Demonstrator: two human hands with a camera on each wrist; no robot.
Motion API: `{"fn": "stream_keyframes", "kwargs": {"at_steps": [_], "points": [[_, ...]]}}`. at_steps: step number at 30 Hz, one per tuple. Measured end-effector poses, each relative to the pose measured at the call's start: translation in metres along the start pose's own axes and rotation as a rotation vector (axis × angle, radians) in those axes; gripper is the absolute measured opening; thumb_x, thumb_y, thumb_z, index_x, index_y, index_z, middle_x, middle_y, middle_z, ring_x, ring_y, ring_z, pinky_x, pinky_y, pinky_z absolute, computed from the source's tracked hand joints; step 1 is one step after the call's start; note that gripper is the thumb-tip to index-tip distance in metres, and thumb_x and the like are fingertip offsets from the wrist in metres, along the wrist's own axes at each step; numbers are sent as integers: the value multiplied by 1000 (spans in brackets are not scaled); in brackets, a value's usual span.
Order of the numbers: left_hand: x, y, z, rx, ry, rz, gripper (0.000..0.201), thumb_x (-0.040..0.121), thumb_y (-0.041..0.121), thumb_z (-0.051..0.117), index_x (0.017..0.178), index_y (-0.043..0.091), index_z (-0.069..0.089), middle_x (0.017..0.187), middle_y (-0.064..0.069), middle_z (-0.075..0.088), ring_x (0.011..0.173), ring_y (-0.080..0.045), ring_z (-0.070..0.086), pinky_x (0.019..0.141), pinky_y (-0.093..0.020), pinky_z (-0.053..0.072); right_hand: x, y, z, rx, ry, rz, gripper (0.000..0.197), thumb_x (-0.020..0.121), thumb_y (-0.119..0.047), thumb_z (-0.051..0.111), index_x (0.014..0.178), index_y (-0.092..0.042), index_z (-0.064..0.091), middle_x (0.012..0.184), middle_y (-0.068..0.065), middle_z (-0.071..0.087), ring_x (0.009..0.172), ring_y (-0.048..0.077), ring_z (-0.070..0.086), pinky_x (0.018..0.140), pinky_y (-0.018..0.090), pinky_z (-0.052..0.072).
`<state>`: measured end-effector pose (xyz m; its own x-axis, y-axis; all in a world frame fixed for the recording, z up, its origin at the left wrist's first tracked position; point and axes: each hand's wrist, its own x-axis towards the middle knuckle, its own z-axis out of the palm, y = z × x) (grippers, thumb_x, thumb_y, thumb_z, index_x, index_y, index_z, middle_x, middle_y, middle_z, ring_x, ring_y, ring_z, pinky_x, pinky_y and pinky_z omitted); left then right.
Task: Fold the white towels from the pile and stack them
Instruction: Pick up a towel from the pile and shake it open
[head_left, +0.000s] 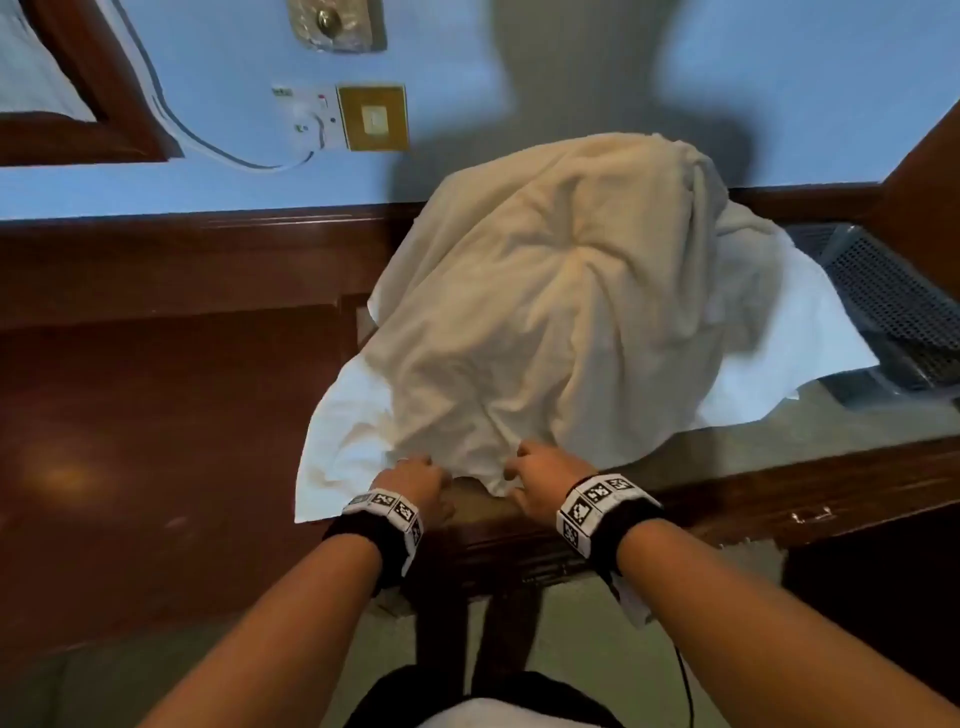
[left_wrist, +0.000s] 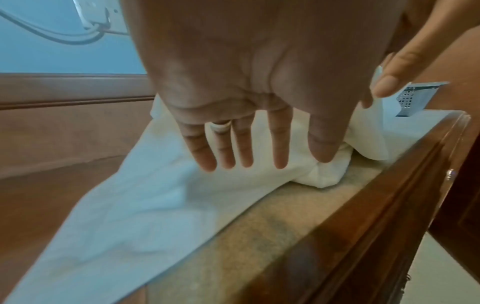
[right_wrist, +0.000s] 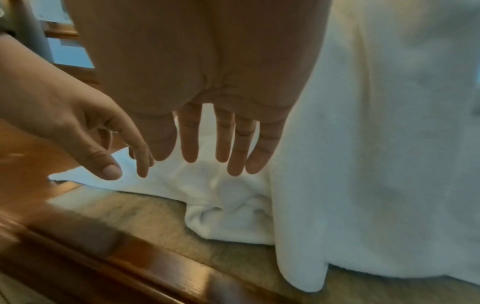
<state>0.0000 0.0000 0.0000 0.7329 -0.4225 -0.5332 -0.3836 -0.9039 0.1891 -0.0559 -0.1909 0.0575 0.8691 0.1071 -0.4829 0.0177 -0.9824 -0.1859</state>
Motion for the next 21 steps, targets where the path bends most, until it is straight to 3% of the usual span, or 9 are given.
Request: {"fn": "stream_keyframes", "kwargs": {"at_steps": [2, 5, 10, 13, 16, 18, 21], "points": [[8, 6, 10, 110, 11, 12, 42, 91, 46, 57, 130, 30, 62, 141, -8, 44, 131, -35, 42, 104, -45, 43, 10, 5, 2, -43, -9, -58, 31, 96, -35, 53, 122, -23, 65, 130, 9, 46, 116, 36, 55, 96, 41, 47], [16, 3, 31, 131, -16, -62, 47, 97, 45, 48, 142, 30, 51, 159, -11, 22, 145, -37, 25, 111, -49, 32, 24, 7, 9, -120, -59, -153, 36, 94, -35, 56, 129, -30, 62, 149, 7, 34, 126, 36, 47, 104, 43, 44], [18, -23, 58, 69, -28, -129, 50, 101, 35, 48, 150, 34, 36, 167, -6, 6, 152, -36, 6, 119, -52, 19, 46, 7, 16, -326, -42, -276, 43, 92, -33, 58, 135, -35, 54, 162, 8, 8, 134, 35, 38, 105, 44, 41], [16, -25, 62, 56, 80, -121, 43, 98, 29, 53, 140, 27, 46, 160, -2, 25, 148, -28, 24, 115, -48, 28, 54, 10, 18, -408, -77, -267, 43, 91, -27, 58, 134, -26, 56, 163, 9, 12, 136, 35, 35, 106, 44, 37], [17, -30, 58, 74, 197, -126, 28, 93, 22, 56, 120, 24, 60, 136, 4, 51, 130, -20, 48, 107, -41, 33, 60, 12, 21, -433, -58, -257, 40, 91, -29, 58, 130, -17, 58, 157, 8, 26, 132, 33, 40, 104, 42, 38], [14, -35, 54, 105, 187, -121, 22, 92, 15, 56, 110, 23, 66, 119, 2, 60, 116, -22, 60, 101, -37, 37, 61, 10, 21, -433, -42, -257, 35, 92, -30, 57, 124, -15, 61, 150, 8, 36, 127, 33, 45, 100, 41, 40], [2, -40, 46, 76, 184, -113, 20, 92, 5, 53, 105, 16, 63, 108, -5, 64, 99, -31, 65, 87, -35, 44, 60, 0, 17, -409, -23, -243, 27, 90, -29, 59, 113, -15, 63, 128, 7, 52, 114, 32, 55, 89, 40, 46]]}}
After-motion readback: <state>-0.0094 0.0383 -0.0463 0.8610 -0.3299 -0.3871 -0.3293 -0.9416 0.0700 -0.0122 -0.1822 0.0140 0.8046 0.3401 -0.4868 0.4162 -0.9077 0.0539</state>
